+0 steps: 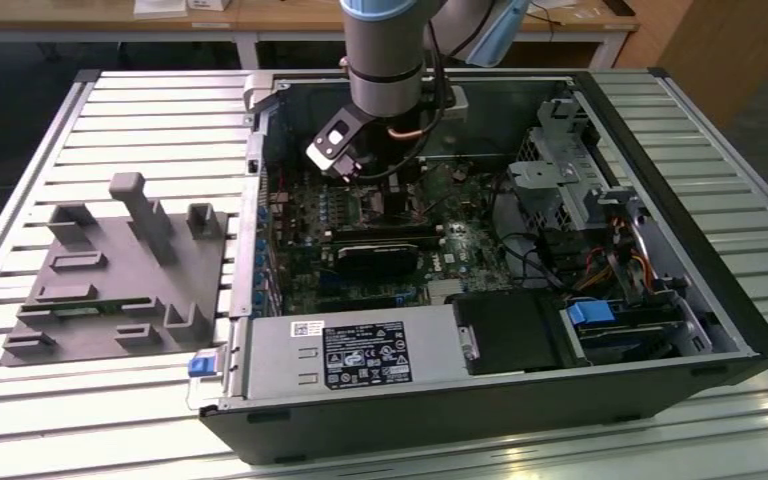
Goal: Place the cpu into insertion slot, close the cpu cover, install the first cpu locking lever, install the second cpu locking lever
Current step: 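Place the cpu into insertion slot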
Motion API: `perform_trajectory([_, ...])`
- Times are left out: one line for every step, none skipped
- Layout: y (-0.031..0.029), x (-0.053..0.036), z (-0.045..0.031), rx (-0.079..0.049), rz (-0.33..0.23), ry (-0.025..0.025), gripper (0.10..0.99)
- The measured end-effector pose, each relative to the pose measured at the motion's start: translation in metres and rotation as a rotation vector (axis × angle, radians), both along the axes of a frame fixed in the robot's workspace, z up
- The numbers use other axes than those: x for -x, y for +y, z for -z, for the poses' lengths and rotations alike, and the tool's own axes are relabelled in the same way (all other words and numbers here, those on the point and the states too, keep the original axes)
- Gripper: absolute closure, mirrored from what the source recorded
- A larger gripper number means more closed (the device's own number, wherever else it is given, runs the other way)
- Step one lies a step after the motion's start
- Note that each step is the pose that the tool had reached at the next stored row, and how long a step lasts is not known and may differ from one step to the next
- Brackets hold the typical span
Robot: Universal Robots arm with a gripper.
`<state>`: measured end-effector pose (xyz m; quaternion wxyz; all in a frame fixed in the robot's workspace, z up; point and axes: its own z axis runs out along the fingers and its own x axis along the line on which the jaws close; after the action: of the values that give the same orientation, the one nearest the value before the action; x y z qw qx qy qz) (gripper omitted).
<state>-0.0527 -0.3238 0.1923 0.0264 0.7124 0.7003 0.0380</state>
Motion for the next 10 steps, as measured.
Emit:
perform_trajectory([0.0,0.0,0.0,0.0,0.0,0.0,0.549])
perform_trajectory([0.0001,0.0,0.0001,0.0,0.0,-0.0001,0.549])
perform_trajectory([0.0001,-0.0001,0.0002,0.0,0.0,-0.0002,0.549])
perform_trajectory([0.0001,-0.0001,0.0002,-0.001,0.0,-0.0003,0.549])
perform_trajectory([0.0001,-0.0001,0.0002,-0.001,0.0,-0.0003,0.549])
perform_trajectory([0.0001,-0.0002,0.0002,-0.001,0.0,-0.0002,0.549])
perform_trajectory([0.0001,-0.0002,0.0002,-0.001,0.0,-0.0003,0.549])
perform_trajectory([0.0001,-0.0002,0.0002,-0.001,0.0,-0.0002,0.549])
perform_trajectory([0.0001,-0.0002,0.0002,-0.001,0.0,-0.0003,0.549])
perform_trajectory([0.0001,-0.0002,0.0002,-0.001,0.0,-0.0003,0.549])
